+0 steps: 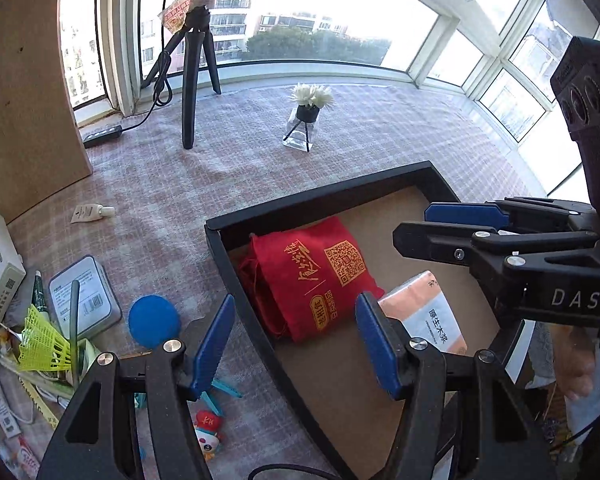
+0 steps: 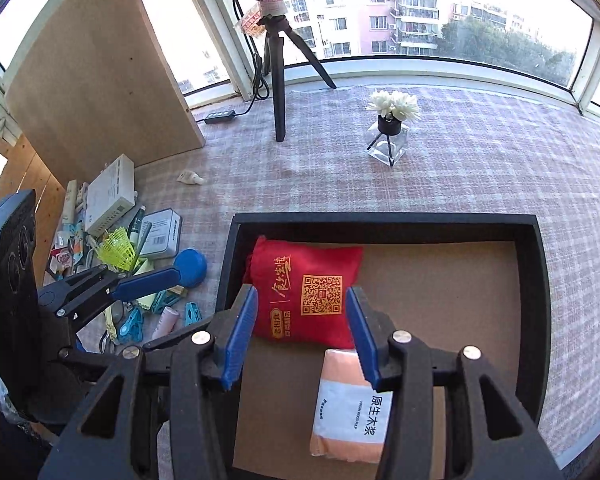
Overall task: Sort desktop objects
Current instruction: 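Carry the red bag into the black tray and open the grippers, then grasp the yellow snack stick with the left gripper while the right grasps a blue clothespin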
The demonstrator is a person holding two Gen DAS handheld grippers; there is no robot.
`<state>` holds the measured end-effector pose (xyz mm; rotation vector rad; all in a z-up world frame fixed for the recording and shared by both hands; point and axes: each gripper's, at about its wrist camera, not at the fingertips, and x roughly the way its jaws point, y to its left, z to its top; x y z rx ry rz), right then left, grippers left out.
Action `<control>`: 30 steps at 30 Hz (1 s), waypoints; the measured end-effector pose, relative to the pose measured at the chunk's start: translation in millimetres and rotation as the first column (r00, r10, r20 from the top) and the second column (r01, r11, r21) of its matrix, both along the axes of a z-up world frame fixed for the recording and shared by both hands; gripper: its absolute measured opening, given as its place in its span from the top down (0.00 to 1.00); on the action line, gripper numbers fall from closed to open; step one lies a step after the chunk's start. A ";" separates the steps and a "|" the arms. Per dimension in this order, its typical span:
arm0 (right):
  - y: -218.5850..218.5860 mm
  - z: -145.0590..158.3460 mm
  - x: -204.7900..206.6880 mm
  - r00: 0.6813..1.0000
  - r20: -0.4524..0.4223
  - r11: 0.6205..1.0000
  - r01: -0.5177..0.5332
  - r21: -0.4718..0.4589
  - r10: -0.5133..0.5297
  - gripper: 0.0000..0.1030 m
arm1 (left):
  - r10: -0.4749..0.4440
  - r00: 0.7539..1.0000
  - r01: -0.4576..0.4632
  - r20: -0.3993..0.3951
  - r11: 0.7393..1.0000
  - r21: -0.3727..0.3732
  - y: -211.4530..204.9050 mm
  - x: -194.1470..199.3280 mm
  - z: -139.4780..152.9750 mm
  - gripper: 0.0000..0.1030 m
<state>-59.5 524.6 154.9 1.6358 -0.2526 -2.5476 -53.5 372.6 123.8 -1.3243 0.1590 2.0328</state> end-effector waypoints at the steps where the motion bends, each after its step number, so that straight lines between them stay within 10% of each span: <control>1: -7.6 -1.1 -0.5 1.000 0.001 1.000 -0.017 0.002 0.017 0.56 | 0.010 1.000 -0.010 0.000 1.000 -0.002 -8.3 0.2 -0.1 0.42; 9: -73.8 -15.9 -9.1 0.987 0.034 0.987 -0.160 -0.019 0.160 0.56 | 0.166 0.985 -0.165 0.041 0.985 -0.040 -102.9 -8.2 -11.1 0.42; 18: -132.5 -48.1 -21.0 0.966 0.122 0.973 -0.219 -0.077 0.227 0.63 | 0.386 0.916 -0.379 0.110 0.922 -0.078 -209.0 -19.1 -39.3 0.46; 30: -166.1 -100.8 -24.8 0.936 0.256 0.965 -0.260 0.042 0.241 0.72 | 0.462 0.865 -0.451 0.198 0.887 -0.101 -247.1 -30.0 -73.5 0.46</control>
